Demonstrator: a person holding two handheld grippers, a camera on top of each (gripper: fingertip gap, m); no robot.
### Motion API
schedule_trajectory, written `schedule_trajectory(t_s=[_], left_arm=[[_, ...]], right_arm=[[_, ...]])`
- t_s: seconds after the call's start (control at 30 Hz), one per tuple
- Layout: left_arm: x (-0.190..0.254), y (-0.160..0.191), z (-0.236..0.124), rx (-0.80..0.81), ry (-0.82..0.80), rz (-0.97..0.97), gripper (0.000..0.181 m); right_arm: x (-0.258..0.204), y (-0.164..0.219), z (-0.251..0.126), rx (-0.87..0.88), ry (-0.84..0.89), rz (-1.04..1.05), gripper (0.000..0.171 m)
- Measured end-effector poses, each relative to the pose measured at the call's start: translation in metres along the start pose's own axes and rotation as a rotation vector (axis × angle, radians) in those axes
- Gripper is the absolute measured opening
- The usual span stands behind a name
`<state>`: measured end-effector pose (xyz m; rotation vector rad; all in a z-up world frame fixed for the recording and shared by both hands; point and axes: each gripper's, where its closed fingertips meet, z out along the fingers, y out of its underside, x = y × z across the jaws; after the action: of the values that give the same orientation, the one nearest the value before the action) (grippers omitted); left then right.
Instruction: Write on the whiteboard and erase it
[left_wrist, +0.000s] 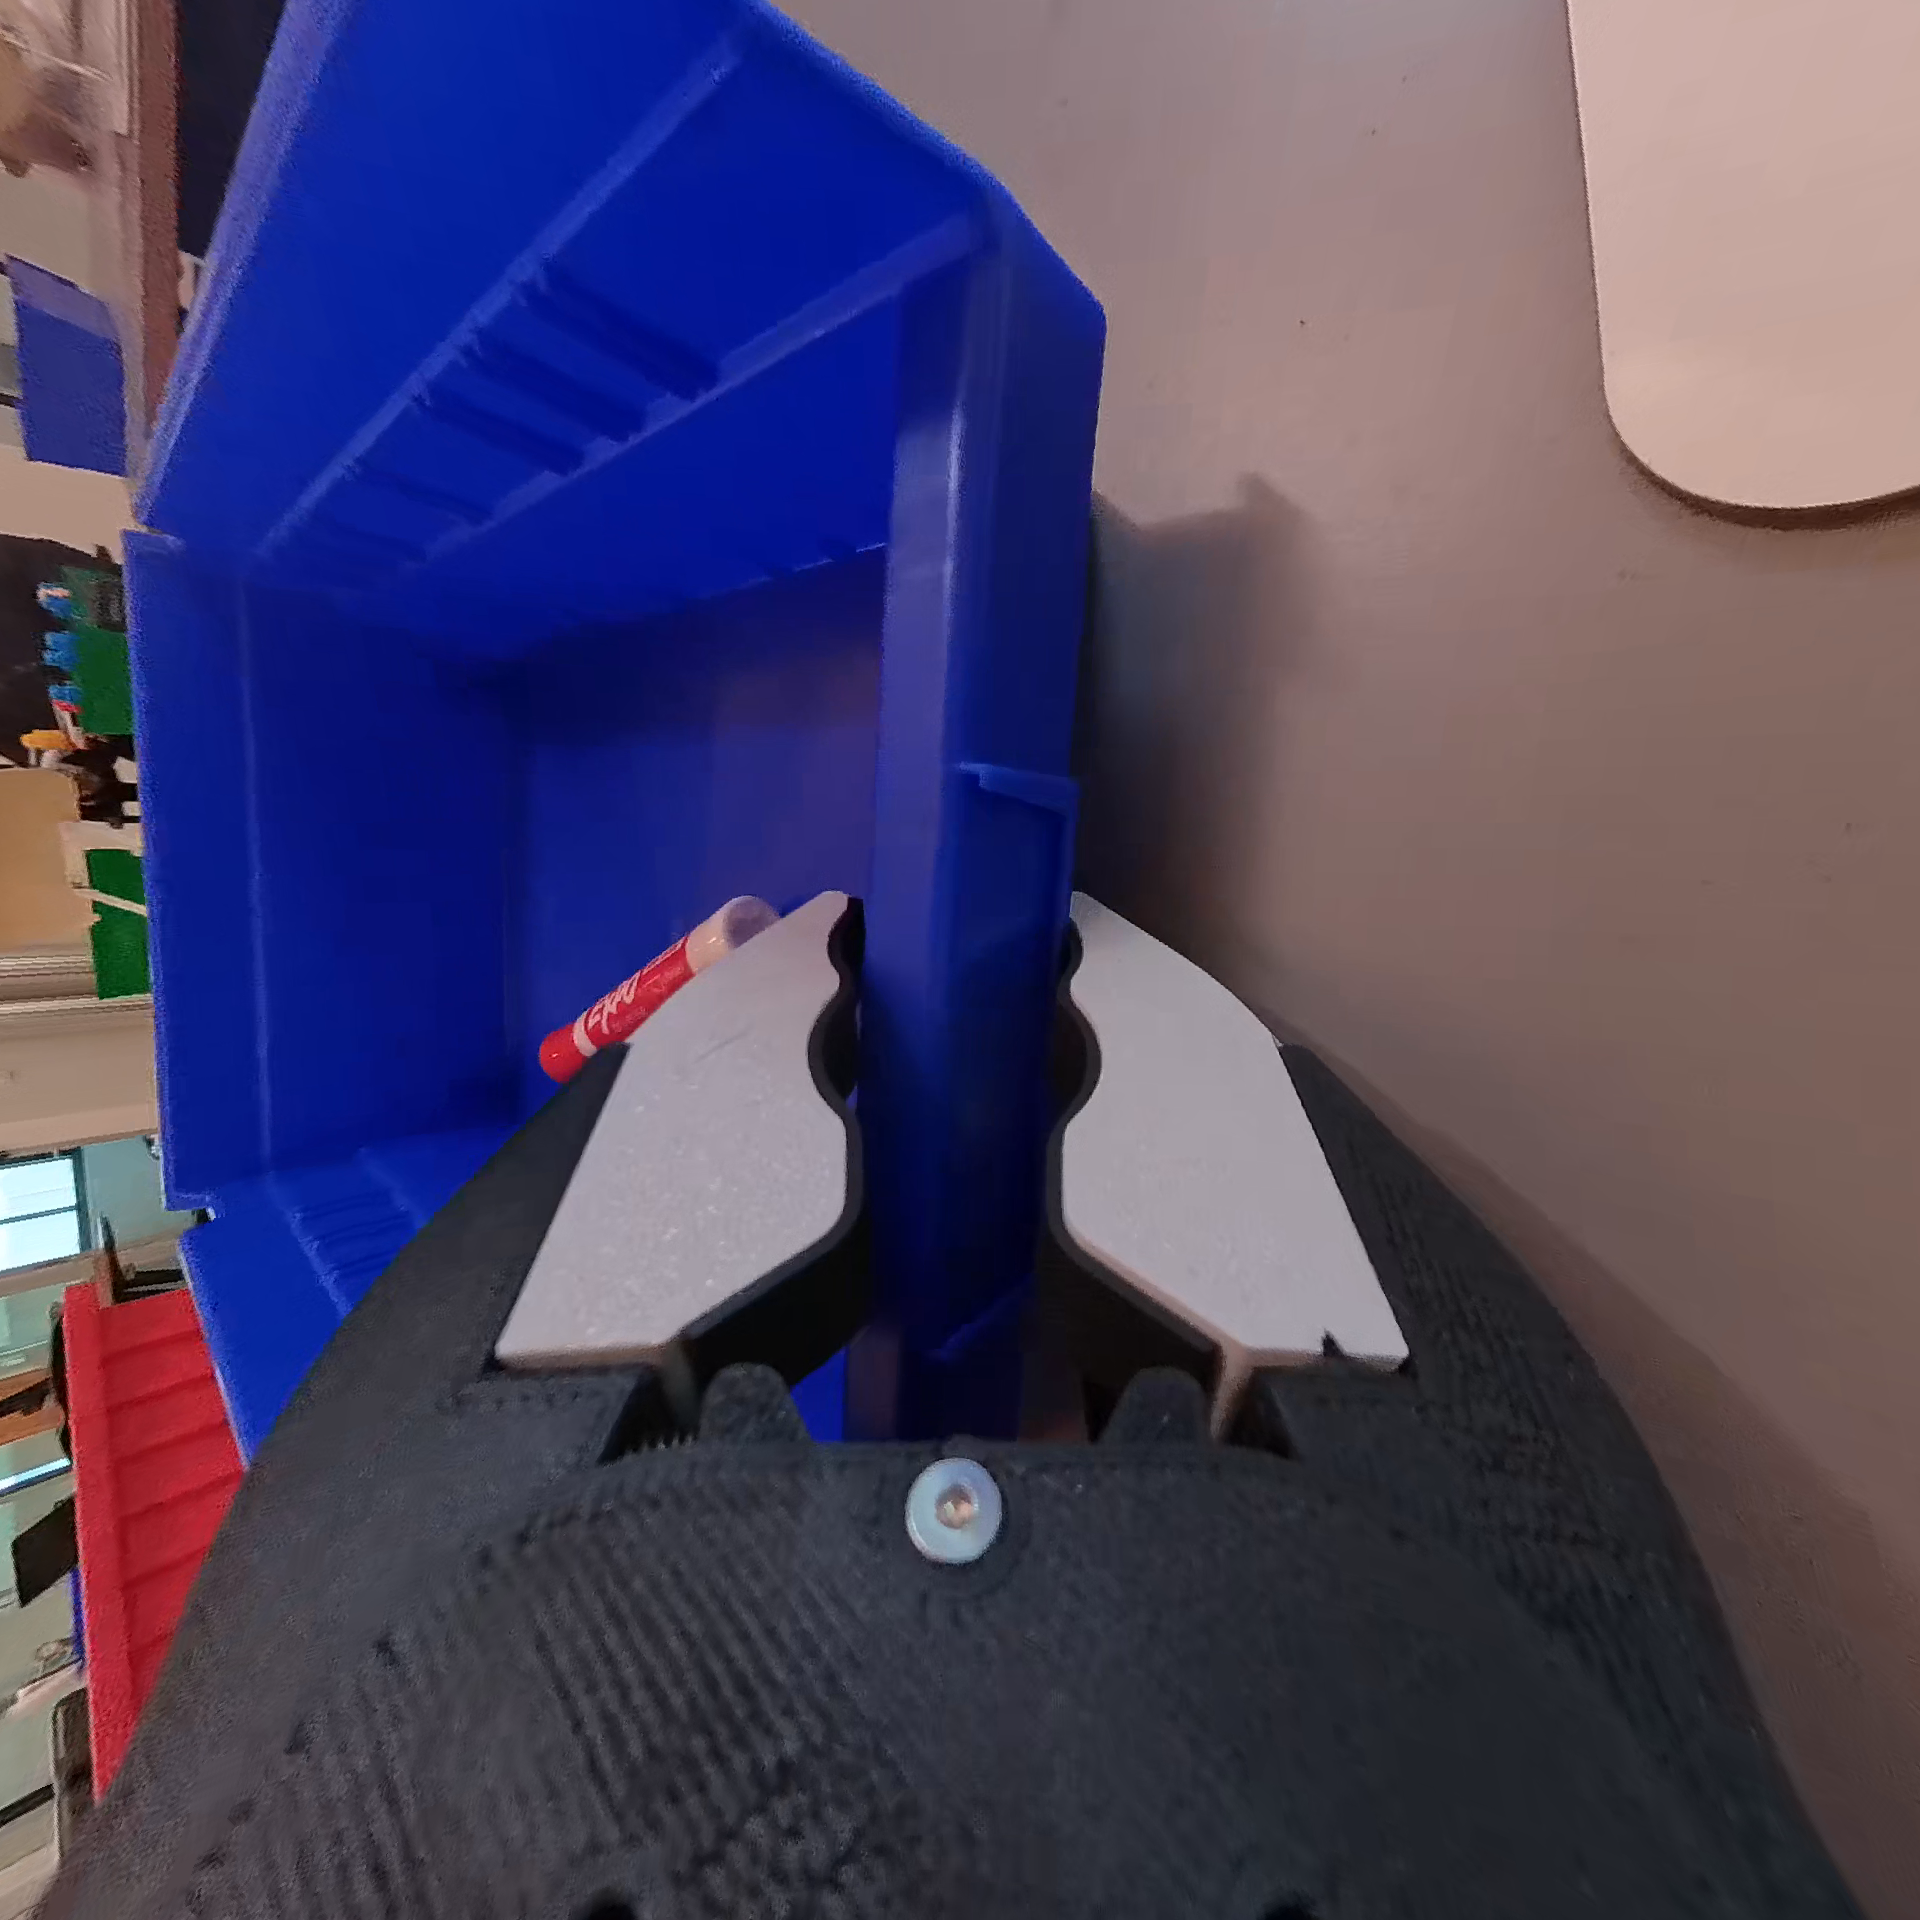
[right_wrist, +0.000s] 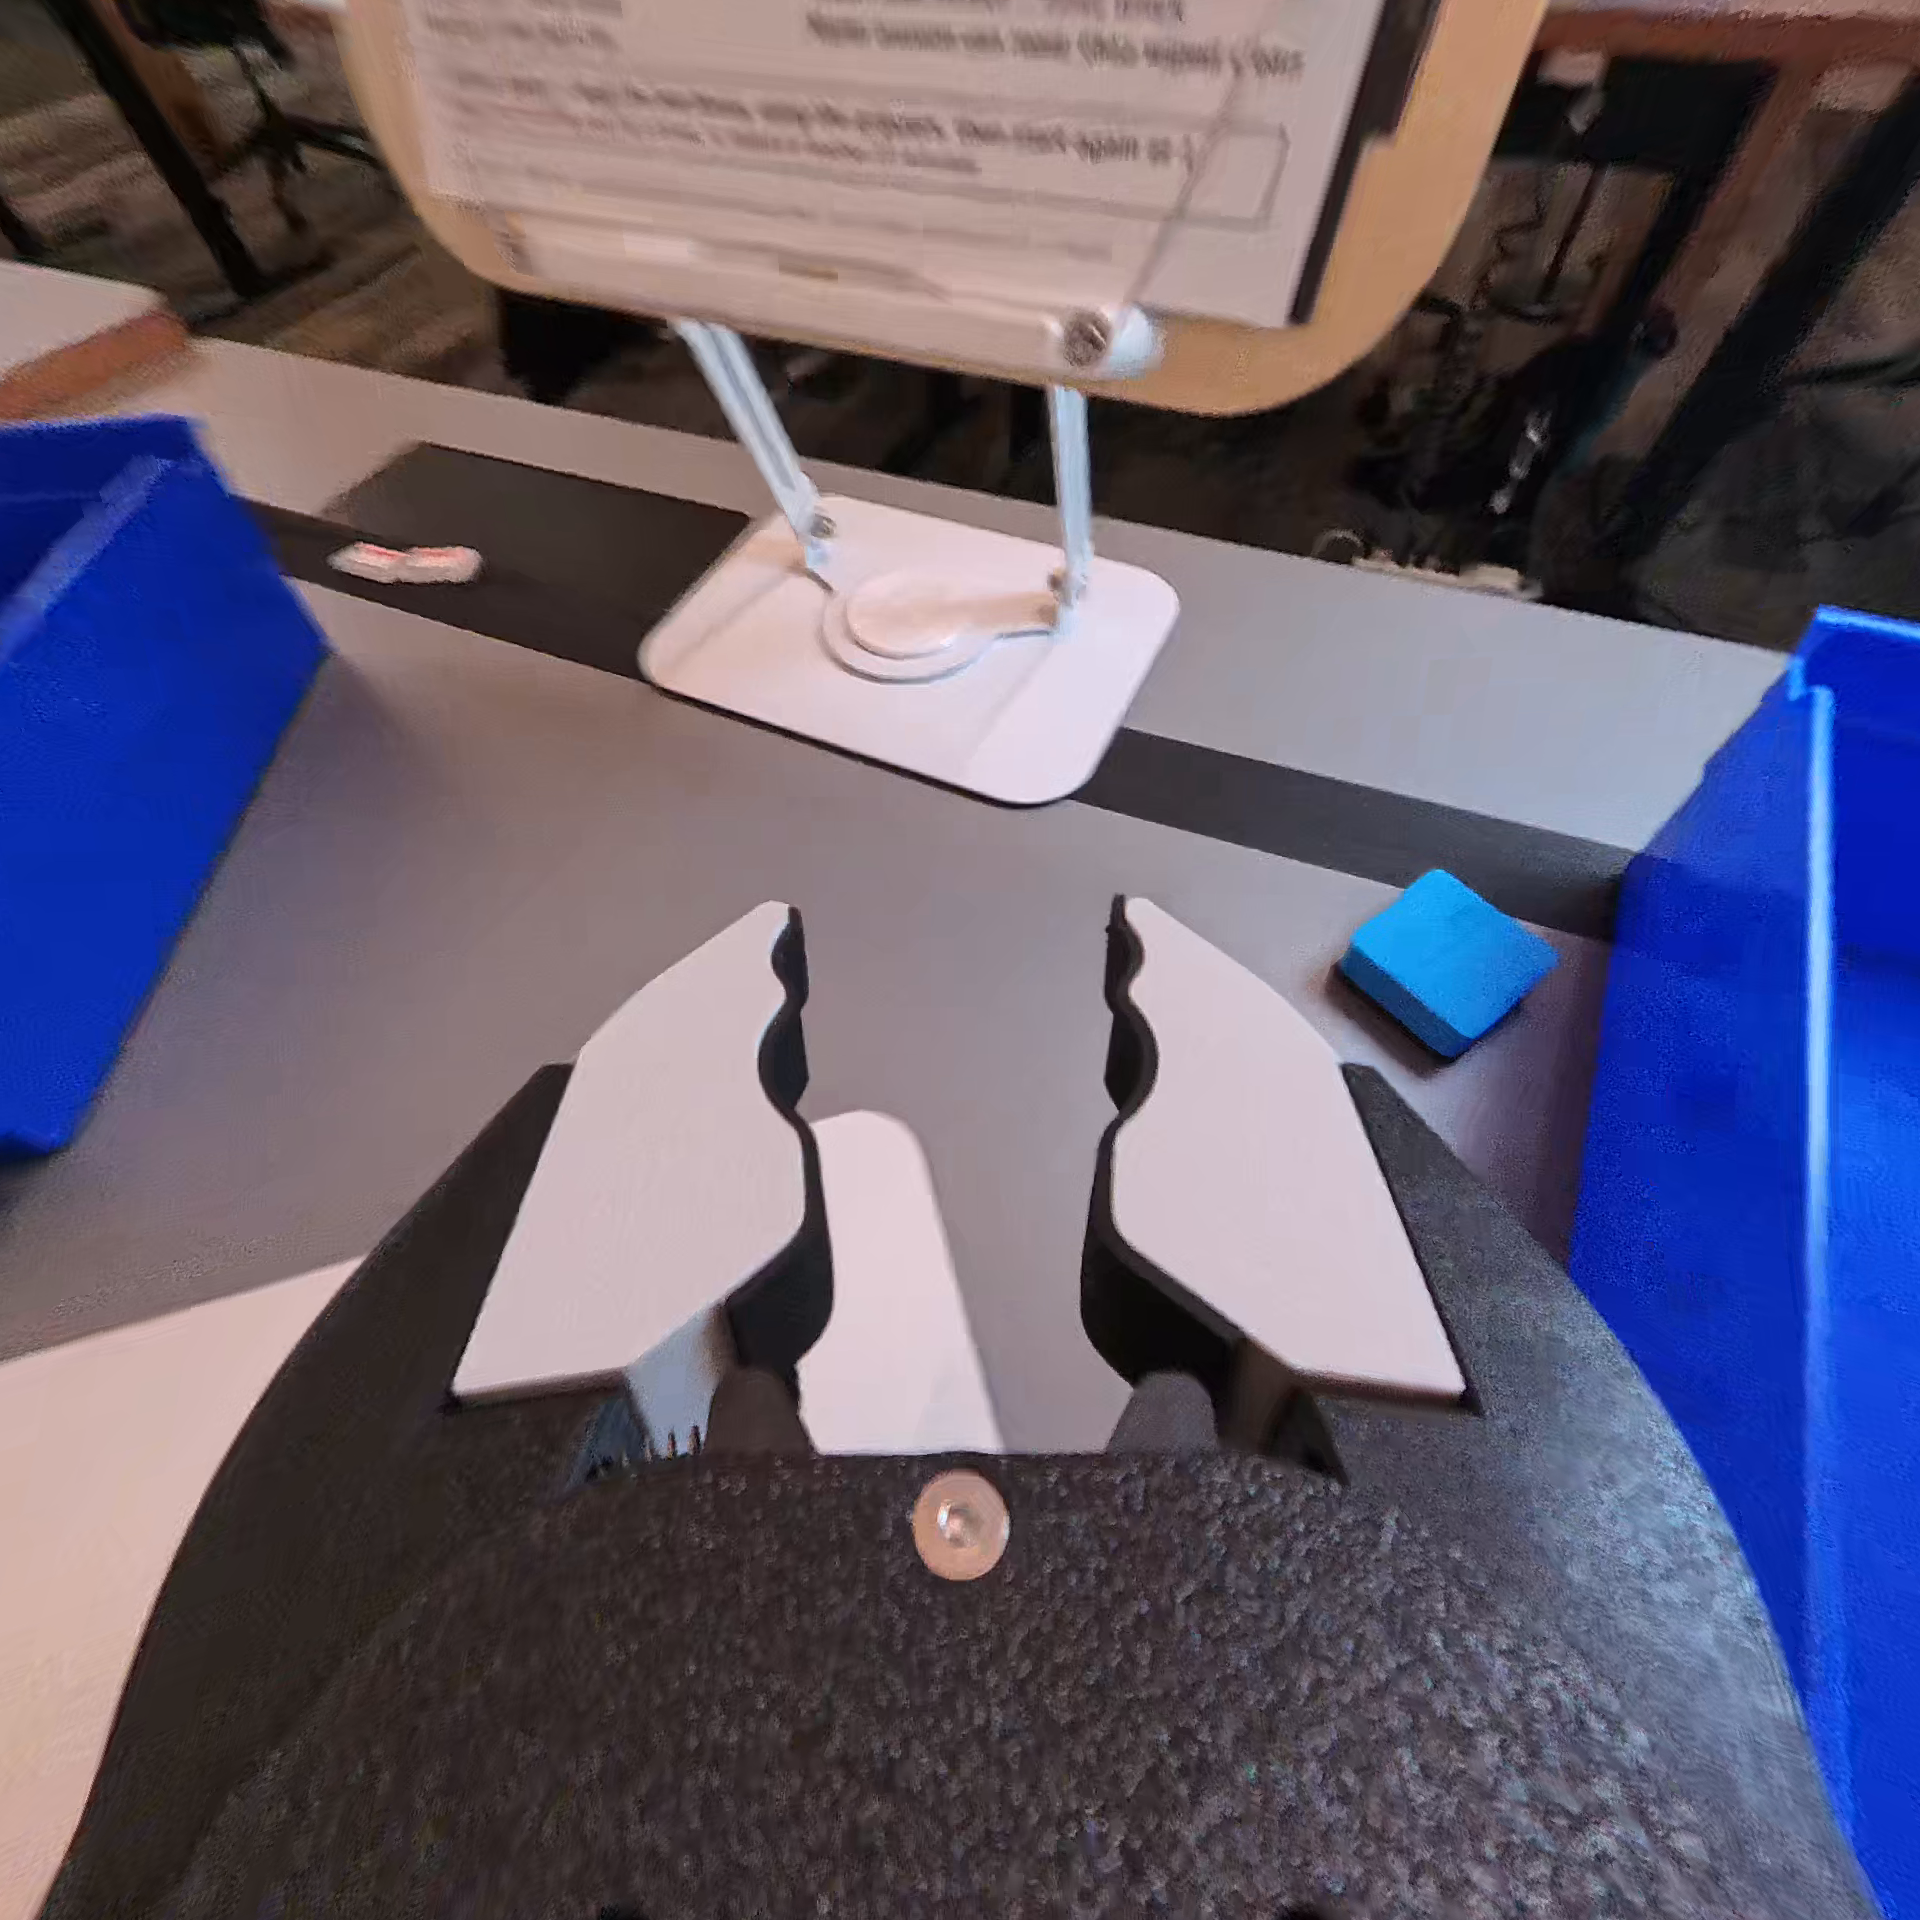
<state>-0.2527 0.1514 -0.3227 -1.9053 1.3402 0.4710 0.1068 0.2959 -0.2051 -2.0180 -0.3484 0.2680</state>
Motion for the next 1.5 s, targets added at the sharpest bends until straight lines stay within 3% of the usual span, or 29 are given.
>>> schedule_trajectory(t_s=[0.17,0.33,0.5,0.57,0.6,0.7,0.8,0.9,1.0,1.23,1.5], left_arm=[[0.001,0.001,-0.002,-0.024,-0.026,-0.027,0.036],[0.001,0.001,-0.003,-0.035,-0.027,-0.051,0.035],[0.003,0.002,-0.005,-0.029,-0.024,-0.052,0.035],[0.004,0.002,-0.005,-0.028,-0.022,-0.05,0.035],[0.004,0.002,-0.005,-0.026,-0.021,-0.048,0.035],[0.005,0.001,-0.006,-0.017,-0.013,-0.043,0.035],[0.006,0.0,-0.007,-0.004,0.002,-0.03,0.034],[0.008,0.0,-0.008,0.01,0.025,-0.014,0.034],[0.011,0.0,-0.01,0.025,0.061,0.003,0.034],[0.016,-0.001,-0.014,0.085,0.126,0.063,0.034],[0.015,-0.001,-0.012,0.198,0.212,0.171,0.033]], right_arm=[[0.099,0.048,0.069,-0.226,0.314,0.15,0.075],[0.136,0.065,0.09,-0.322,0.447,0.223,0.085],[0.155,0.079,0.102,-0.387,0.492,0.303,0.079],[0.16,0.084,0.101,-0.414,0.516,0.262,0.059],[0.159,0.083,0.102,-0.412,0.51,0.233,0.058],[0.142,0.073,0.106,-0.37,0.398,0.116,0.057],[0.095,0.05,0.103,-0.308,0.163,-0.079,0.057],[0.042,0.055,0.079,-0.344,-0.123,-0.202,0.057],[0.025,0.075,0.048,-0.393,-0.234,-0.35,0.057],[0.024,0.119,0.017,-0.411,-0.298,-0.349,0.057],[-0.027,0.127,-0.017,-0.284,-0.529,-0.499,0.057]])
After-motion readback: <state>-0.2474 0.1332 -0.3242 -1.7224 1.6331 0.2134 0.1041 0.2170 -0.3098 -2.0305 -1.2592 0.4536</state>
